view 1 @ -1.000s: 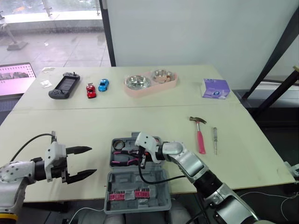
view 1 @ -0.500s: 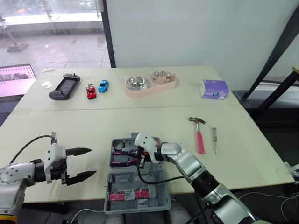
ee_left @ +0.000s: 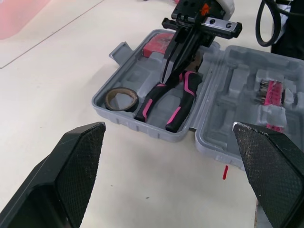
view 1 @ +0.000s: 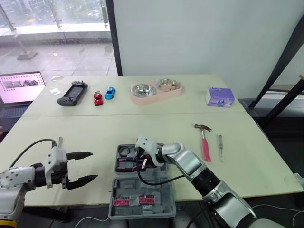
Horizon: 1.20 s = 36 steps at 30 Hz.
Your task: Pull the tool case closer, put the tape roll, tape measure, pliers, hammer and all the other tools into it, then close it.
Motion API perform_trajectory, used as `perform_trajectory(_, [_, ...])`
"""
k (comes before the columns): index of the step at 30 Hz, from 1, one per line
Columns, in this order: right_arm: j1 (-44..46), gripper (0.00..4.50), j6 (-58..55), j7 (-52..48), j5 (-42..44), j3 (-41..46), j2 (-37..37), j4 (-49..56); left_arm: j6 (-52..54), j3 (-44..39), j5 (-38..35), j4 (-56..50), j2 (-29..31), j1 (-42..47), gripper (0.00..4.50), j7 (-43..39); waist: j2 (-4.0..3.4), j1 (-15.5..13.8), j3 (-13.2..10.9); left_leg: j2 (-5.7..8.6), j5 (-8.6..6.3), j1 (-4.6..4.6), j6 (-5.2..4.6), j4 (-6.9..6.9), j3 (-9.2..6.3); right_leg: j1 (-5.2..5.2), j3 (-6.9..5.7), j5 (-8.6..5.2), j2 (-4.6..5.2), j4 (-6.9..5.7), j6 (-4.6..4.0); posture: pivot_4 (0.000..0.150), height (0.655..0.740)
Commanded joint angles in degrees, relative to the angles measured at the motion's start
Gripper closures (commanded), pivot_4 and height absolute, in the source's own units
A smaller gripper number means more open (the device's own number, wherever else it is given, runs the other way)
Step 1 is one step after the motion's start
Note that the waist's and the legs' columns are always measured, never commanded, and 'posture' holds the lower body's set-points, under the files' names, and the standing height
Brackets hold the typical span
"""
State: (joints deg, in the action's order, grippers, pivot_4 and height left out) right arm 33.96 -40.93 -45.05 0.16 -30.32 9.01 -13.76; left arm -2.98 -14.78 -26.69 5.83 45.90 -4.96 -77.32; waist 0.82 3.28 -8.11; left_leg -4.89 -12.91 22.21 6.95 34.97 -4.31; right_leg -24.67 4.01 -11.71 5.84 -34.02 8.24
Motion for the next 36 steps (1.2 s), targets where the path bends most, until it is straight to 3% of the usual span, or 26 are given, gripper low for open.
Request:
perform_trajectory(1, [-4.4, 4.44, -7.8, 0.3, -2.8, -4.4, 2.3, -7.0, -0.1, -1.6, -1.1, -1.7, 0.7, -0.3, 0.00, 0.0, -0.04, -0.1, 0.1, 0.00, -0.03, -0.06, 0.03, 0.00, 0.00, 0.01, 0.00, -0.04, 0.00, 0.00, -0.02, 0.150, 0.7387])
perform_trajectory(6, [-4.9, 4.44, -4.4, 0.0, -1.3, -3.2, 1.1, -4.6, -0.1, -1.6, -1.1, -1.8, 0.7, -0.4, 0.00, 0.1, -0.02, -0.1, 0.2, 0.00, -0.05, -0.06, 0.03, -0.01, 0.00, 0.01, 0.00, -0.08, 0.00, 0.00, -0.03, 0.150, 0.7387])
perform_trajectory(11, [-7.8, 4.44, 15.2, -1.5, 2.2, 1.6, 0.4, 3.7, -0.3, -1.6, -1.0, -1.8, 0.7, -0.8, 0.00, 0.1, 0.10, 0.3, 0.1, 0.00, -0.07, 0.16, 0.05, -0.05, 0.00, -0.10, 0.00, -0.08, 0.00, -0.02, -0.02, 0.150, 0.7387])
perform_trajectory(17, [-9.7, 4.44, 20.0, -7.7, 3.5, 0.9, 2.8, 5.3, 0.0, -1.5, -1.0, -1.8, 0.8, -1.1, 0.00, -0.1, 0.33, 0.8, -0.6, -0.01, -0.05, 0.27, 0.02, -0.21, 0.00, -0.32, 0.00, -0.07, -0.01, -0.15, -0.02, 0.150, 0.7387])
perform_trajectory(25, [-8.6, 4.44, 18.3, -4.9, -1.5, -1.1, 2.8, -0.2, 0.2, -1.5, -0.7, -2.1, 0.9, -1.6, 0.00, 0.0, 0.32, 0.8, -0.7, -0.01, -0.05, 0.23, 0.02, -0.29, 0.00, -0.41, 0.00, -0.06, -0.02, -0.14, -0.04, 0.150, 0.7387])
perform_trajectory(32, [-7.8, 4.44, 4.5, -6.1, -3.1, -4.8, 4.6, 1.0, 0.8, -1.3, -0.7, -3.0, 1.3, -2.5, 0.00, 0.0, 0.28, 0.7, -0.8, 0.00, -0.05, 0.20, 0.03, -0.25, 0.00, -0.63, 0.02, -0.05, -0.02, -0.11, -0.06, 0.150, 0.7387])
perform_trajectory(36, [-7.7, 4.44, 2.1, -7.5, -2.8, -6.6, 5.9, 3.1, 0.9, -1.1, -0.4, -3.3, 1.3, -2.5, 0.00, 0.0, 0.27, 0.6, -0.7, 0.00, -0.06, 0.20, 0.04, -0.27, 0.00, -0.64, 0.02, -0.05, -0.01, -0.07, -0.06, 0.150, 0.7387])
